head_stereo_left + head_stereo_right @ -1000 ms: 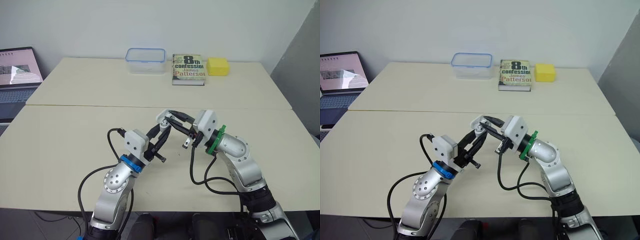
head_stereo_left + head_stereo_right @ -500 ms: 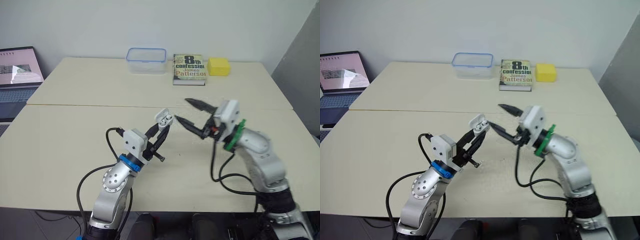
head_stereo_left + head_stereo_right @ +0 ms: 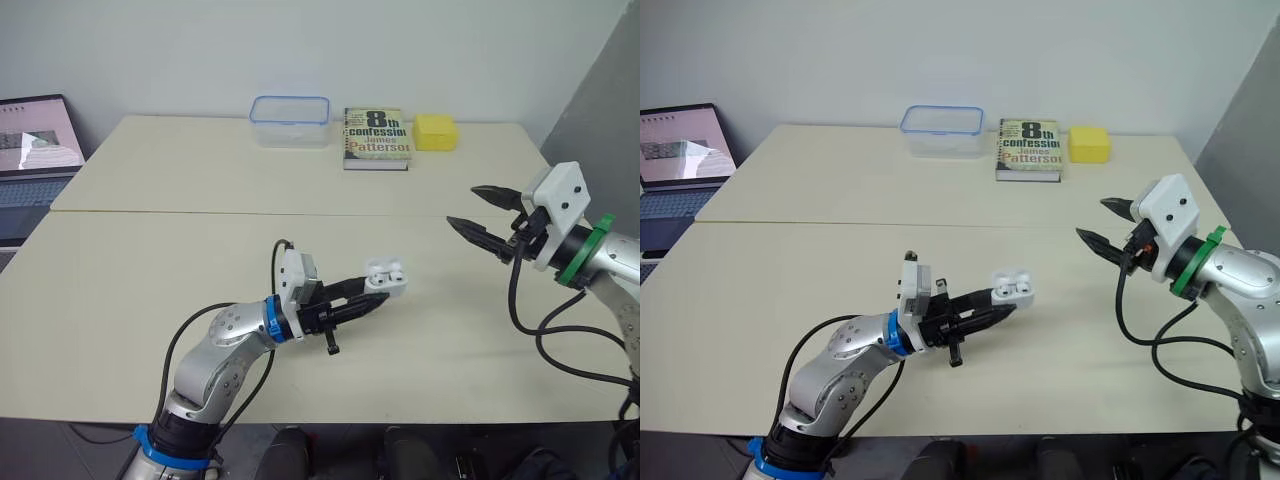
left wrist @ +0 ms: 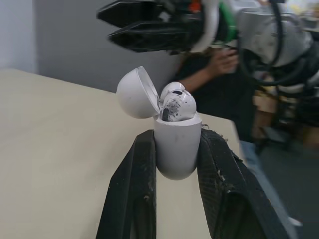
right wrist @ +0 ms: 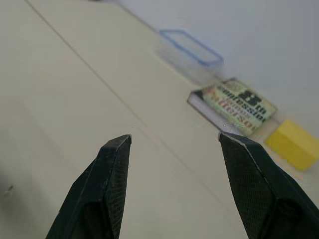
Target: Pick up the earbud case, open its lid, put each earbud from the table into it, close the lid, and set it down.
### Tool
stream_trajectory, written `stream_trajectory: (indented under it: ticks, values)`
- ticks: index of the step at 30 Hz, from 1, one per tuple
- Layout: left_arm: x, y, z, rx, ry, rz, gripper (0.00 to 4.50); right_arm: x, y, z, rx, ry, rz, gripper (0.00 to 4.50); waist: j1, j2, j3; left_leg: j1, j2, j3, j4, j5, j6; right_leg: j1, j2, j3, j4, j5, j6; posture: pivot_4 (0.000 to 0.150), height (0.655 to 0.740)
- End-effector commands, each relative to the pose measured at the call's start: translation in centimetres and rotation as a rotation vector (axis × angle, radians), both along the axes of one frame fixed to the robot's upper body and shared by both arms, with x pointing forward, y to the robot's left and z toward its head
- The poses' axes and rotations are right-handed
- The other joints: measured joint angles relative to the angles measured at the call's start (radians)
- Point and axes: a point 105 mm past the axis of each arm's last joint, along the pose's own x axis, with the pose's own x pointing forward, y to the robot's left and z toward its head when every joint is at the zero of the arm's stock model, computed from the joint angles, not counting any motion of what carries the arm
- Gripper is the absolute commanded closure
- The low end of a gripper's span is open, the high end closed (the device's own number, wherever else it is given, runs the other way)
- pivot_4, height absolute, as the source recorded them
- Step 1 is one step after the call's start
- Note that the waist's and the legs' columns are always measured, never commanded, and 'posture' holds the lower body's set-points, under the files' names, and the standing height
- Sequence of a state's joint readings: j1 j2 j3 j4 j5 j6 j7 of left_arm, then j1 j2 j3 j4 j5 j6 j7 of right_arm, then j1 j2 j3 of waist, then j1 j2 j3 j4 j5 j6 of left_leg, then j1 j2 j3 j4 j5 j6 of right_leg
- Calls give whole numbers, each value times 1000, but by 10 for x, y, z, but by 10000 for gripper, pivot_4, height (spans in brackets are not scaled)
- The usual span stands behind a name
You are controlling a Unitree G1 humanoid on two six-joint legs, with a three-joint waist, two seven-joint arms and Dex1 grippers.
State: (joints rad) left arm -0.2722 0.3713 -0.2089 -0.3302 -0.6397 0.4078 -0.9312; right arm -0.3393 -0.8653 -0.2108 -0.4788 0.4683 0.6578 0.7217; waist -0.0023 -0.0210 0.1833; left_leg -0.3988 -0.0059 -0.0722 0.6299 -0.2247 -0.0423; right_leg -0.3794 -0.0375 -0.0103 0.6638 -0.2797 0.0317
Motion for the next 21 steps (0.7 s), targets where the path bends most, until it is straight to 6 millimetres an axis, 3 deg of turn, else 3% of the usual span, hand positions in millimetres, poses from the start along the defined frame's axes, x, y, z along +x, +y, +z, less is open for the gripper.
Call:
stream_trajectory:
  ticks: [1,10,21]
  values:
    - [-7,-5,13,-8,-20,-114,37485,-14,10,8,6,58,101,16119,-1,0,0,0,0,0,0,0,0,0,0,0,0,0,0,1500,7391]
    - [-4,-9,3,56,-66,-164,37485,-23,39,-2,-81,260,296,44972,-1,2,1,0,0,0,0,0,0,0,0,0,-1,0,0,1500,7391]
    - [-6,-13,0,62,-89,-190,37485,-33,62,-14,-161,395,495,45000,0,2,1,-1,0,-1,0,0,0,-1,0,0,-1,0,1,1500,7391]
